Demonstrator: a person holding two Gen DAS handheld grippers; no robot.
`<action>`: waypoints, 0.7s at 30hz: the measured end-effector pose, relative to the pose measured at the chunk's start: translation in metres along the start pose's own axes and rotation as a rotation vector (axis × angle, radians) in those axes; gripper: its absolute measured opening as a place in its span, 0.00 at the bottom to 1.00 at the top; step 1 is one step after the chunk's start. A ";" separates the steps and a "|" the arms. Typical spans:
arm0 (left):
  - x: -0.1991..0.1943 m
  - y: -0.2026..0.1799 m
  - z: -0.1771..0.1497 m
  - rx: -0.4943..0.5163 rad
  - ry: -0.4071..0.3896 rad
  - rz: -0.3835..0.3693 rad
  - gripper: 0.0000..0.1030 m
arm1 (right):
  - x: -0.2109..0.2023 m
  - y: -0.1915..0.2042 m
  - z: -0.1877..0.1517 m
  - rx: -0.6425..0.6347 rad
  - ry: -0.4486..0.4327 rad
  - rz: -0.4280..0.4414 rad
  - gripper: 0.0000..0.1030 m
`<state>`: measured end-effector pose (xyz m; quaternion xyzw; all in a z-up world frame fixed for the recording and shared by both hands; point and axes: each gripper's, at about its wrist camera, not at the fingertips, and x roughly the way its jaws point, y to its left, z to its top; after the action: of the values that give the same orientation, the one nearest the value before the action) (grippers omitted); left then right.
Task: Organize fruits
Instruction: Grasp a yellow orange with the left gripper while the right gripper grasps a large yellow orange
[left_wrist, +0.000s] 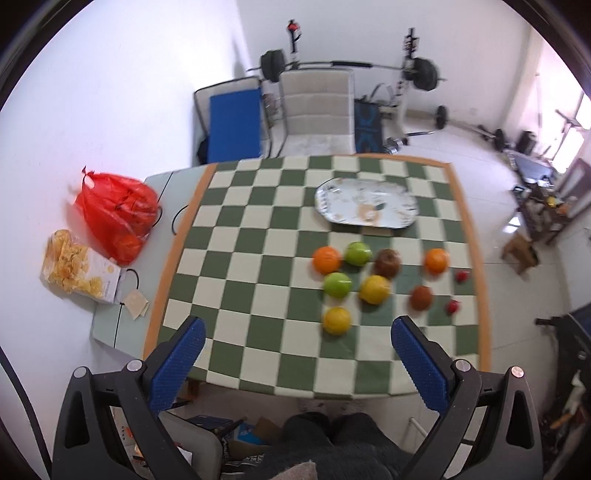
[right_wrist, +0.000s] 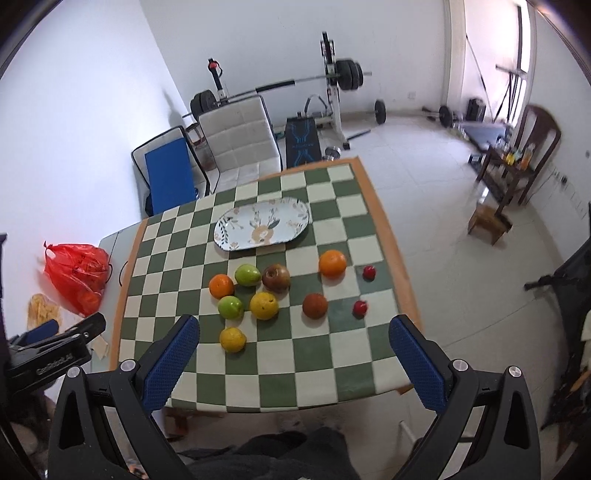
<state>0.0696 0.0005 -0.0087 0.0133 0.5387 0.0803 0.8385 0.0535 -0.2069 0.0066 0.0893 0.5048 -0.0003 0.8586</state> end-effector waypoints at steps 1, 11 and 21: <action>0.017 0.003 0.005 -0.003 0.027 0.013 1.00 | 0.016 -0.002 0.000 0.010 0.016 0.005 1.00; 0.197 0.000 -0.009 0.001 0.332 -0.041 0.94 | 0.232 0.016 -0.020 0.021 0.235 0.008 0.97; 0.323 -0.048 -0.031 0.041 0.528 -0.137 0.91 | 0.414 0.052 -0.029 0.059 0.406 0.060 0.83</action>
<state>0.1782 -0.0012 -0.3179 -0.0273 0.7398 0.0133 0.6721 0.2362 -0.1147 -0.3579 0.1277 0.6644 0.0284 0.7359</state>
